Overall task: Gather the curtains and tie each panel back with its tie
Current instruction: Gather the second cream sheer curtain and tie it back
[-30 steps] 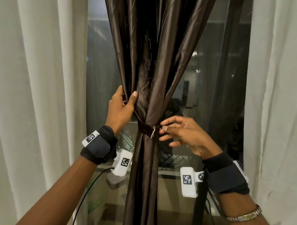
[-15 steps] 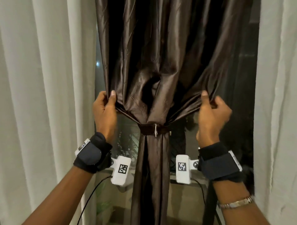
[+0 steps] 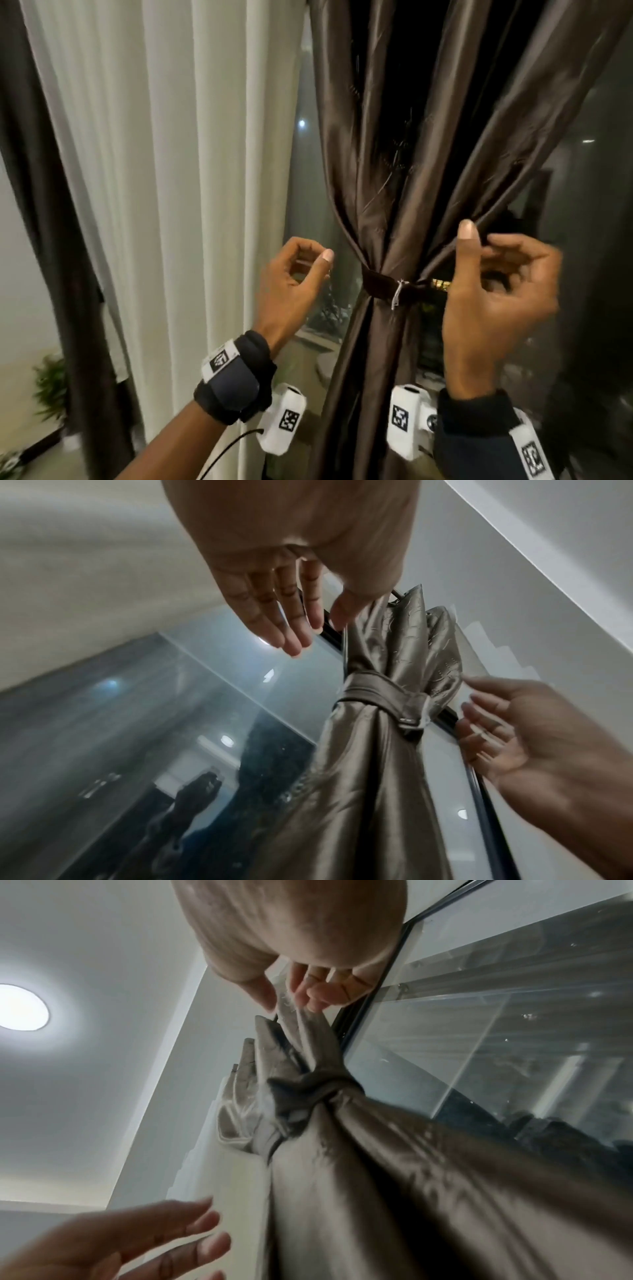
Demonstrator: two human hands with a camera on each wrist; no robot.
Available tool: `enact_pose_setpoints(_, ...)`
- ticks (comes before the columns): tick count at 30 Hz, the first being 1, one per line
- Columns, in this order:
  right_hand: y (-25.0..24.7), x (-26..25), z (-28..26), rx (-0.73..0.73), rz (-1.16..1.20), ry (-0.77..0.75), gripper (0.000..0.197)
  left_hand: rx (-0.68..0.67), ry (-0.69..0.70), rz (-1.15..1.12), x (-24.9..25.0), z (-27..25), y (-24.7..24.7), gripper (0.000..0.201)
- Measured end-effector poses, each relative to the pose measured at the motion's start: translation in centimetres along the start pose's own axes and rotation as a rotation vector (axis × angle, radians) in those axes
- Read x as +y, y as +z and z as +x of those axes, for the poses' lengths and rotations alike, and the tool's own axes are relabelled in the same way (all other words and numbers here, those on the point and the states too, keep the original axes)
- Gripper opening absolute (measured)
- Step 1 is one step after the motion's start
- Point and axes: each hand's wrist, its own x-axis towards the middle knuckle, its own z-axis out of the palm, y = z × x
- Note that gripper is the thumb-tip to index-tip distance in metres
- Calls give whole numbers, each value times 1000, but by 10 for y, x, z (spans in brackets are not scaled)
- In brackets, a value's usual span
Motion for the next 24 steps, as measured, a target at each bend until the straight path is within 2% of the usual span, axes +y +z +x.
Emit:
enact_pose_setpoints(2,6,-8,-35,-26,10,-54,20,151,-22,111,-21,-9,-25,11)
enact_pose_setpoints(5,24,-6,-98,-282,-43,-84,31,336,-75,283,-54,-20,-64,11)
enact_pose_setpoints(7,42,9,-142,-443,-49,-4,34,434,-100,333,-79,-29,-89,12)
enact_pose_setpoints(9,63,29,-182,-536,-71,162,21,503,-104,371,-106,-35,-112,27)
enact_pose_setpoints(10,75,38,-199,-561,-110,282,23,509,-102,383,-119,-36,-123,37)
enact_pose_setpoints(13,118,60,-240,-693,-247,604,94,367,-106,370,-160,-37,-156,60)
enact_pose_setpoints(14,130,64,-247,-764,-265,661,110,297,-108,373,-169,-38,-163,63)
enact_pose_setpoints(15,145,66,-256,-807,-285,686,118,224,-119,376,-181,-38,-171,65)
enact_pose_setpoints(16,155,73,-267,-822,-304,691,117,160,-125,378,-191,-37,-178,65)
enact_pose_setpoints(17,162,75,-273,-828,-312,703,105,122,-123,379,-198,-36,-182,61)
enact_pose_setpoints(19,169,80,-283,-782,-344,738,56,115,-118,367,-209,-31,-190,41)
enact_pose_setpoints(20,170,81,-286,-724,-370,761,41,139,-133,349,-214,-27,-195,34)
enact_pose_setpoints(22,162,81,-287,-552,-416,819,45,223,-178,282,-221,-20,-205,32)
enact_pose_setpoints(24,157,78,-292,-362,-404,822,41,258,-185,233,-230,-14,-216,34)
